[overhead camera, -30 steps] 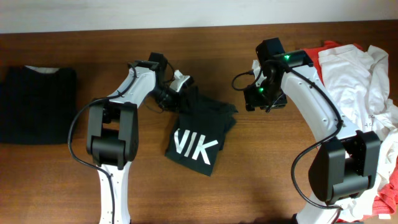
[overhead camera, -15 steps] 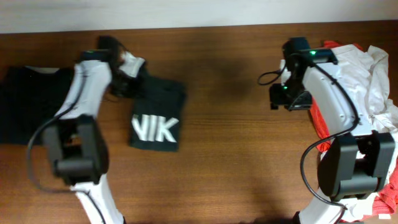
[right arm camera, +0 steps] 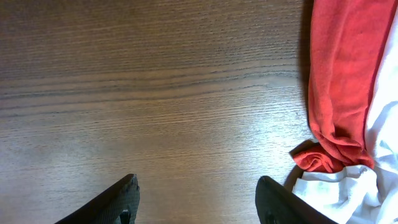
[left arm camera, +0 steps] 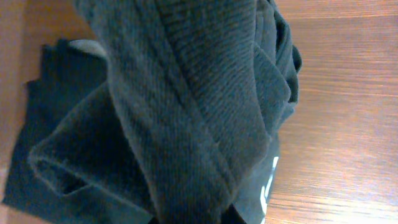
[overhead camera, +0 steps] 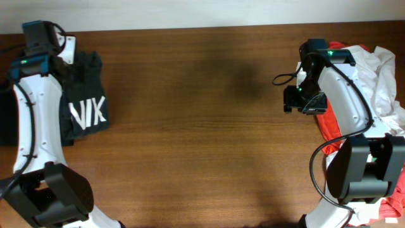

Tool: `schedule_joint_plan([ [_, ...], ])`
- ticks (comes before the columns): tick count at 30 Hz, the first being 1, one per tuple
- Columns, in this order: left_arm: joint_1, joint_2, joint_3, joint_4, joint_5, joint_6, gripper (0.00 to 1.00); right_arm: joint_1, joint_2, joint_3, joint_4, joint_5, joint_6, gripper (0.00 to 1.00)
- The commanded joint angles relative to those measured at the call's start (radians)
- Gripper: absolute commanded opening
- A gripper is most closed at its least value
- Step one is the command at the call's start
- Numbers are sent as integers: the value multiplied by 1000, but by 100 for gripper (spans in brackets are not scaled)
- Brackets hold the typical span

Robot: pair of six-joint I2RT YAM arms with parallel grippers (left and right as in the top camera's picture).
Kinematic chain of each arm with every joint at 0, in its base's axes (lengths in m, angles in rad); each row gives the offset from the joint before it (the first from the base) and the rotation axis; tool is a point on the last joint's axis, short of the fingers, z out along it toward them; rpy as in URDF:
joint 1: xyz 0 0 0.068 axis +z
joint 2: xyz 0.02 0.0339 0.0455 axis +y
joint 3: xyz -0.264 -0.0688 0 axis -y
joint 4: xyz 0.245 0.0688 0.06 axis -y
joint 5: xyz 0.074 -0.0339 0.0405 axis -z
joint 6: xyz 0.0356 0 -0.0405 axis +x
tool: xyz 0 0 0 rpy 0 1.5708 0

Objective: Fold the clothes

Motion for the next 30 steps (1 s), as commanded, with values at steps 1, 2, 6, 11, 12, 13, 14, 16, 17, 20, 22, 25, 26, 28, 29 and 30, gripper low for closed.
schedule_joint_plan([
  [1,61,-14,23,14,-56,35,0,-5,-24,19,-3,16,0,64],
  [2,74,-14,23,18,-56,35,0,-5,-24,19,-3,16,0,64],
  [6,128,-14,23,51,-13,35,0,-5,-24,19,-3,16,0,64],
  [11,220,-12,23,147,123,34,1,-5,-24,19,-4,16,0,64],
  [12,248,-8,23,163,154,34,1,-5,-24,19,-4,16,0,64],
  [13,266,-5,23,166,187,34,0,-5,-24,19,-4,16,0,64],
  [14,286,4,23,170,219,34,1,-5,-24,19,-5,16,0,64],
  [16,317,23,23,179,226,34,0,-5,-24,19,-5,16,1,64],
  [17,332,31,23,188,226,34,1,-5,-24,19,-5,16,0,64],
  [20,384,70,23,235,227,23,0,-5,-24,19,-5,16,0,64],
  [22,408,99,23,268,226,23,1,-5,-24,19,-5,15,0,64],
  [25,458,167,23,325,226,6,95,-5,-24,19,-10,15,1,64],
  [26,470,180,23,319,226,-21,99,-5,-24,19,-13,15,1,64],
  [28,481,189,23,306,229,-58,99,-5,-24,19,-17,16,0,64],
  [29,482,187,23,296,246,-59,99,-5,-24,19,-20,16,0,64],
  [30,482,178,23,295,261,-59,99,-5,-24,19,-22,16,0,64],
])
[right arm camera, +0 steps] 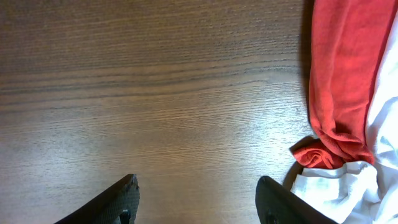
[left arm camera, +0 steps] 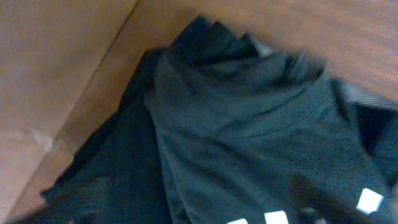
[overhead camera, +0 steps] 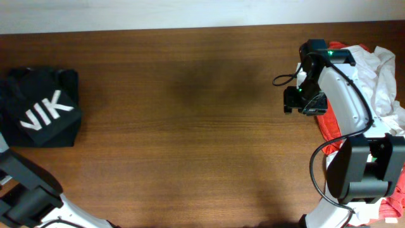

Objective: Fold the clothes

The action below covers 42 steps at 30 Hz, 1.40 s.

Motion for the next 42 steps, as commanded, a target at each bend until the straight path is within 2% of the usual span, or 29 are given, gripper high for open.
schedule_joint_plan([
  [1,6,-14,19,-5,69,-38,99,-5,-24,19,-9,16,0,64],
  [5,-50,-102,19,-5,168,-39,99,-5,-23,19,-9,14,0,69],
  [11,-274,-180,19,-79,167,-39,99,-5,-23,18,11,-85,-5,95],
  [13,-365,-174,19,-155,166,-39,99,-5,-23,18,27,-190,-82,99],
  [16,-493,-164,19,-298,158,-39,99,-5,-23,18,32,-245,-133,99],
  [20,-592,-164,19,-502,158,-47,99,-11,-23,19,-10,-267,-132,99],
  [25,-632,-165,19,-764,89,-114,99,-12,-29,19,-123,-247,-135,99],
  [29,-632,-184,19,-868,87,-114,99,-17,-78,15,-135,-247,-135,99],
  [34,-632,-310,-56,-827,88,-112,99,-17,-212,-21,-76,-209,-130,99],
  [37,-632,-485,-199,-703,88,-111,99,-17,-356,-104,28,-210,-123,99],
  [42,-632,-876,-517,-442,87,-110,99,-17,-696,-378,248,-183,-89,99],
])
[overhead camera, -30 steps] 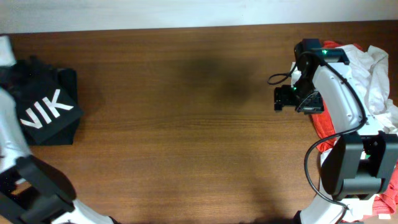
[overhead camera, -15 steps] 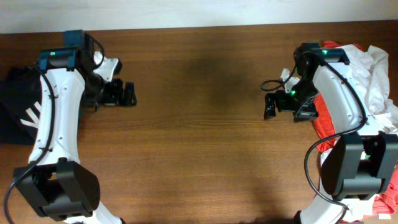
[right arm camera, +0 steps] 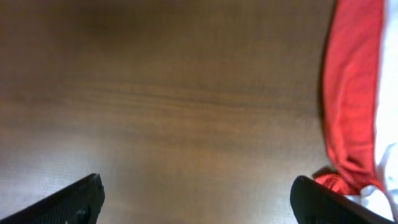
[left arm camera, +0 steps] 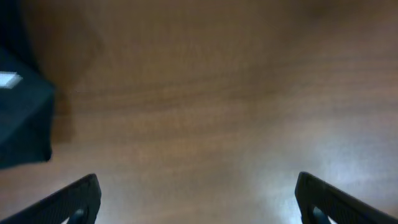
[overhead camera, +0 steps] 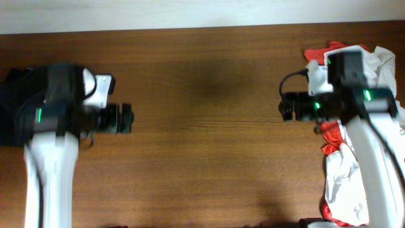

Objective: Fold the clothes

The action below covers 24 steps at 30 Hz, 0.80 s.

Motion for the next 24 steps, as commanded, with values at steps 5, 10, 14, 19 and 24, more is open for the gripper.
schedule_joint_plan([
  [5,2,-592,-378,208,1,-5,99,-8,-471,-328,122,114,20,99],
  [10,2,-763,-410,208,1,-5,99,-8,-608,-350,77,117,20,99],
  [14,2,-817,-410,207,1,-5,99,-8,-625,-350,77,117,20,99],
  [19,2,-818,-410,207,1,-5,99,-8,-613,-350,77,117,20,99],
  [24,2,-818,-410,207,1,-5,99,-5,-589,-350,76,117,20,99],
])
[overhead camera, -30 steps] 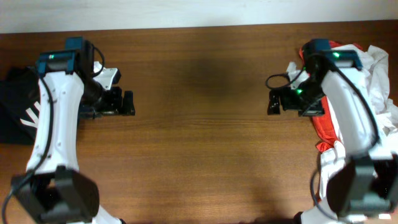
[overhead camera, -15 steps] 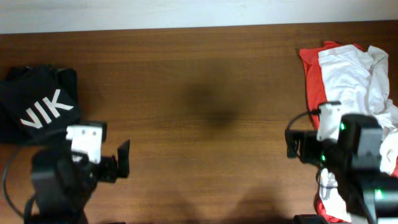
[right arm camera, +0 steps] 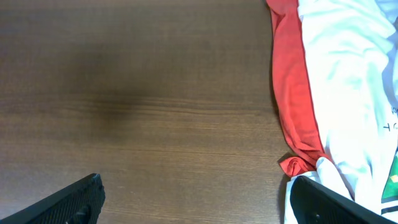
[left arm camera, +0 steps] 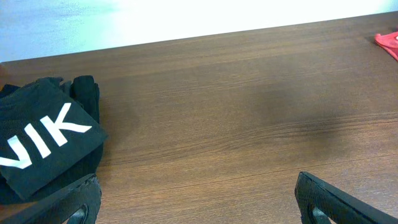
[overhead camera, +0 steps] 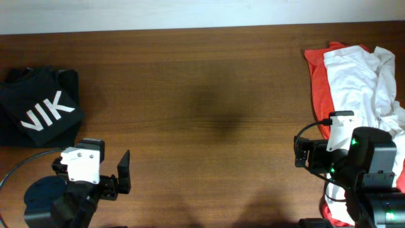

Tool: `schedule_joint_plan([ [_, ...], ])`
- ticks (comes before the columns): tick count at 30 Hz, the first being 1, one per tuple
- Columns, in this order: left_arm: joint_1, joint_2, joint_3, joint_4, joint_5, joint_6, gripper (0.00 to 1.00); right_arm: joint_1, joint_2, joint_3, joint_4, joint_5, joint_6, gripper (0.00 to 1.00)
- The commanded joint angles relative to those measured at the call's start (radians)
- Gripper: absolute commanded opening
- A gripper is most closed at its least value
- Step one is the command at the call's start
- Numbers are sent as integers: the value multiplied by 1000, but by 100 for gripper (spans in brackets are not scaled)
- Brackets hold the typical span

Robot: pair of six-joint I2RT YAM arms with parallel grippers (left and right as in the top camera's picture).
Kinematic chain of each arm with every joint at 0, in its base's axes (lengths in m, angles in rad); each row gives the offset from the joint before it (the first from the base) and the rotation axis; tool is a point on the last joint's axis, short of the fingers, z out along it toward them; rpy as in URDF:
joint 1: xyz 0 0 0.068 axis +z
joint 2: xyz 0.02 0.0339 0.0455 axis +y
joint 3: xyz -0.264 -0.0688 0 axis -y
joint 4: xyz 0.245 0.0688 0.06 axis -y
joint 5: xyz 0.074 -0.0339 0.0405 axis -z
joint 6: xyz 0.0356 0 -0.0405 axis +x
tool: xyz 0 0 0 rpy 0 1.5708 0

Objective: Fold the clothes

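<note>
A black garment with white letters (overhead camera: pixel 41 109) lies folded at the table's far left, also visible in the left wrist view (left arm camera: pixel 43 140). A loose pile of red and white clothes (overhead camera: pixel 354 82) is heaped at the right edge and shows in the right wrist view (right arm camera: pixel 336 93). My left gripper (overhead camera: pixel 121 173) is near the front left, well clear of the black garment, open and empty (left arm camera: pixel 198 202). My right gripper (overhead camera: pixel 305 158) is at the front right beside the pile's lower part, open with nothing between its fingers (right arm camera: pixel 198 202).
The brown wooden table (overhead camera: pixel 202 114) stretches bare between the two lots of clothes. A pale wall runs along its far edge (left arm camera: pixel 186 18). The right arm's body covers part of the pile's lower end.
Both arms were stretched out over the table, the left by the black garment and the right beside the pile. Now both are drawn back to the front edge, higher up, still open.
First dark cloth filled the left wrist view, and the black garment lay a little in from the left edge. A second later it lay folded further left. Then the left gripper was open and off it. The right gripper stayed open beside the pile throughout.
</note>
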Motion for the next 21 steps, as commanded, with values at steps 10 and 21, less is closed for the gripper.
schedule_joint_plan([
  [10,2,-3,-8,2,0,-5,99,19,-78,-32,12,21,6,99],
  [21,2,-3,-8,2,0,-5,99,60,-746,-555,402,18,-56,99],
])
